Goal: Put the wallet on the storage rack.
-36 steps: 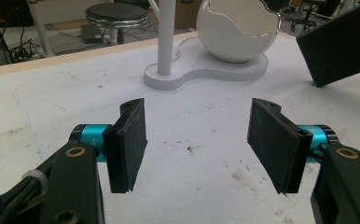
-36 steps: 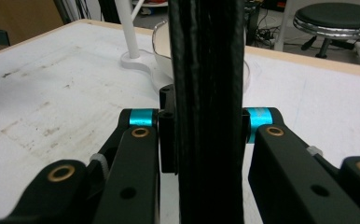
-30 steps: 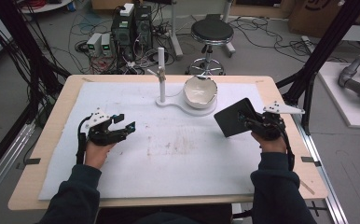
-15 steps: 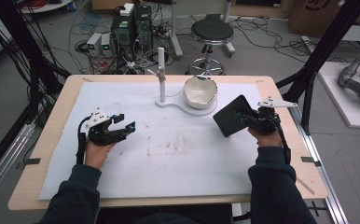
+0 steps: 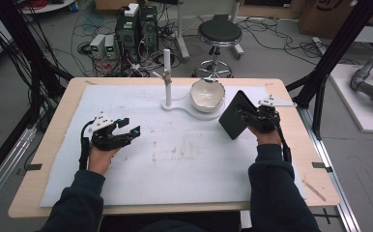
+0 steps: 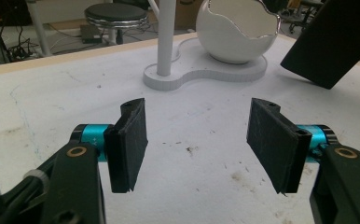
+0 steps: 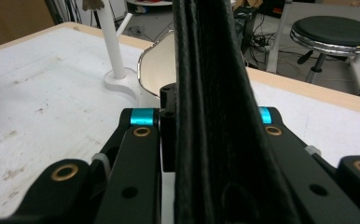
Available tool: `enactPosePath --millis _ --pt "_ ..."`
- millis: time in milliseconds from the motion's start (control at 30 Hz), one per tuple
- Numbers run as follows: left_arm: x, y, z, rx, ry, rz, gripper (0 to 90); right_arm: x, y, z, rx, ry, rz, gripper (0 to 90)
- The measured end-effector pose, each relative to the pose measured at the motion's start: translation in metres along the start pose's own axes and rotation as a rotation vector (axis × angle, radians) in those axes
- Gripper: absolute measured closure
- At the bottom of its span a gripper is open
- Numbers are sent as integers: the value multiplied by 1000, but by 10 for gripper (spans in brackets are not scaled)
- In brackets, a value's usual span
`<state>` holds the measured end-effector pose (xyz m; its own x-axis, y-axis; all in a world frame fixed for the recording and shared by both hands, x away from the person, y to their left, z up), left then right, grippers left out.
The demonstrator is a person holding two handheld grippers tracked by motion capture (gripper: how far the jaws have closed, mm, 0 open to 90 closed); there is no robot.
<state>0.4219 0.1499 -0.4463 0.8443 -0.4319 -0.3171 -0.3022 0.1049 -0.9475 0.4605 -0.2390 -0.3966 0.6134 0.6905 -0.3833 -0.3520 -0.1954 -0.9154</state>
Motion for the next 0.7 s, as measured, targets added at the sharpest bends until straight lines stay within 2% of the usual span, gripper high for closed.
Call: enactPosePath --millis 167,367,533,700 --pt "0 0 0 -2 -1 -2 378 6 -1 -3 15 0 -24 738" --pt "0 0 0 -3 -1 -1 378 12 -4 1 -17 -12 -2 749" --pt "0 -1 1 -6 -2 -4 379 12 -19 10 -32 -43 0 750" --pt "-1 -1 2 -8 -3 -8 379 12 -43 16 -37 -88 1 749"
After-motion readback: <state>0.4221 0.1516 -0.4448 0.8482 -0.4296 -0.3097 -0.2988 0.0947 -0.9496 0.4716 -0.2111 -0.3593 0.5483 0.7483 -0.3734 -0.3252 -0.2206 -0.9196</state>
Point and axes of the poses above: each handheld gripper's, and its own axes: x roughly forward along the jaws, y roughly out of its underside, z roughly to its left, the point moved 9 cm from there along x, roughly forward along the jaws, and after that the axes turned 13 degrees about -y, right-handed, at the moved point
